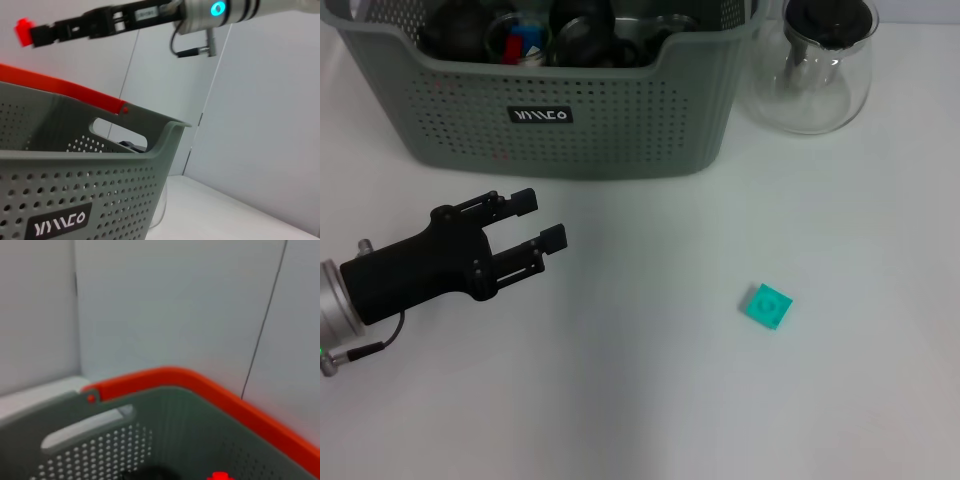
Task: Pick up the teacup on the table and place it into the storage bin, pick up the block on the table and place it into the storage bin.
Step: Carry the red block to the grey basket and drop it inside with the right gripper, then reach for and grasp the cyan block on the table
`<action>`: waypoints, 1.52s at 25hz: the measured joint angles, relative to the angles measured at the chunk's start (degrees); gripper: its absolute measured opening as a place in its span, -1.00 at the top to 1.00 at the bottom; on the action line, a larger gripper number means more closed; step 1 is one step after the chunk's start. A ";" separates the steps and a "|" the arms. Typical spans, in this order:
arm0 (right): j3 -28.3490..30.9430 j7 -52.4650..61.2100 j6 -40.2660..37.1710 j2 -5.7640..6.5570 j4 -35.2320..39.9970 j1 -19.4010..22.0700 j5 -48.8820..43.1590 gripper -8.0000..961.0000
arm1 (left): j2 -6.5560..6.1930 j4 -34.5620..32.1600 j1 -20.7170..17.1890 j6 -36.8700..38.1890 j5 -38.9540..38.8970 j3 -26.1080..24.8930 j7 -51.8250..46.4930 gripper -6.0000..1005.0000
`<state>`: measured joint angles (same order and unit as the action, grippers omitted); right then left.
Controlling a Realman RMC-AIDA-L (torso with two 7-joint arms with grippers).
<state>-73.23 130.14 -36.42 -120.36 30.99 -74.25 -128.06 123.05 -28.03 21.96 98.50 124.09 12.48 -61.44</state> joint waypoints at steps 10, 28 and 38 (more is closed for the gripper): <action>-1.95 -2.43 1.80 -0.23 -4.71 -1.78 0.49 -0.08 | 0.01 0.07 -0.15 -0.73 0.01 0.00 0.00 -0.31; 6.25 6.40 -51.55 1.06 63.61 38.73 0.18 -0.49 | -0.08 0.07 -0.43 -0.72 0.01 -0.10 -0.16 -0.31; 4.13 8.82 -73.43 0.12 65.00 43.28 -12.05 -0.47 | -0.47 -0.01 0.50 -0.96 0.20 -0.04 -1.16 -0.31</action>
<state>-69.11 138.96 -109.85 -120.24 95.99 -30.97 -140.11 122.57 -28.04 22.46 97.54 124.30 12.44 -62.59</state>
